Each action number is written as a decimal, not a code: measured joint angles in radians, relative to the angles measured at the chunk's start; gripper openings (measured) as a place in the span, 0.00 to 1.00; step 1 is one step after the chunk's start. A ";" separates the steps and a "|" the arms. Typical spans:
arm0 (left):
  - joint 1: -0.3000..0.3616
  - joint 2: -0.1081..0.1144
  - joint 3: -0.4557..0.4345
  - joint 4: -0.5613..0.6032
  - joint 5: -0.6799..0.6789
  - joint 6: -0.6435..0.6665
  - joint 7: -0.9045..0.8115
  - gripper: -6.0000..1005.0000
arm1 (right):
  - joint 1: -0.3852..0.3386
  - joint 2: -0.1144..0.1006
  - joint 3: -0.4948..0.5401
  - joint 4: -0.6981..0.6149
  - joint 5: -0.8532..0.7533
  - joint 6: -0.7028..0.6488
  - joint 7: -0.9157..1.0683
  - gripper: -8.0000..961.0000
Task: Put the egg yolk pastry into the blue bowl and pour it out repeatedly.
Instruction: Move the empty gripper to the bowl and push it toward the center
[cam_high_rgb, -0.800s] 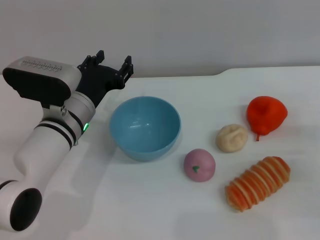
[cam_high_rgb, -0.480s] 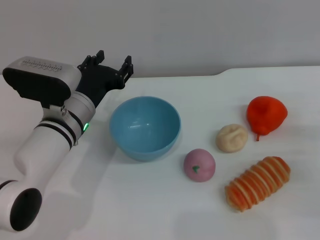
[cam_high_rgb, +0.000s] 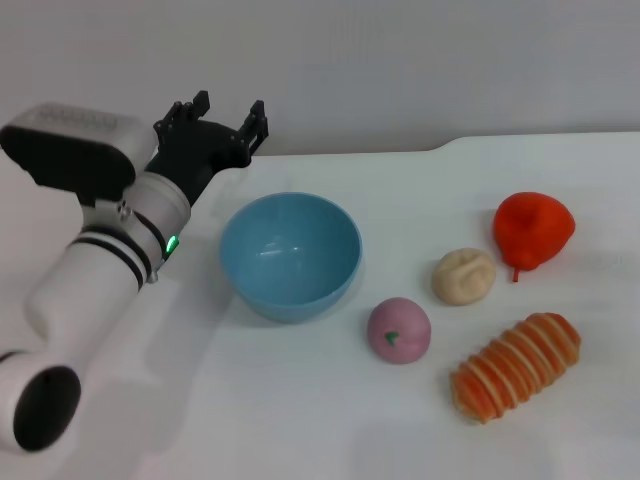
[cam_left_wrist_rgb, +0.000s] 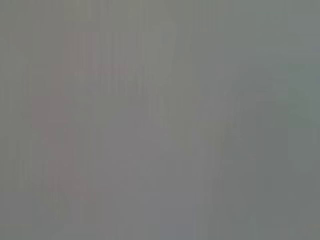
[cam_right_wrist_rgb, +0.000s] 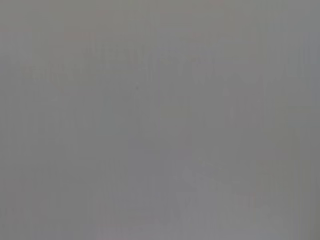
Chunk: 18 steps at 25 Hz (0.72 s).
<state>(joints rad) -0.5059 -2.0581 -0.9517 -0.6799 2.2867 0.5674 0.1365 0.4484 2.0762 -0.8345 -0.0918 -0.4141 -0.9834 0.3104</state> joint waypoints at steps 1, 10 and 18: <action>0.004 0.004 -0.023 -0.026 0.003 -0.045 0.001 0.68 | -0.001 0.000 0.000 0.000 0.000 0.000 0.001 0.77; 0.009 0.018 -0.360 -0.317 0.226 -0.709 0.042 0.68 | 0.000 0.001 0.000 0.001 0.000 0.003 0.002 0.77; -0.054 0.006 -0.573 -0.474 0.250 -1.172 0.224 0.68 | 0.001 0.001 0.000 -0.002 0.000 0.004 0.000 0.77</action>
<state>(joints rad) -0.5596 -2.0518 -1.5249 -1.1542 2.5366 -0.6048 0.3608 0.4495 2.0770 -0.8344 -0.0937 -0.4142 -0.9797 0.3103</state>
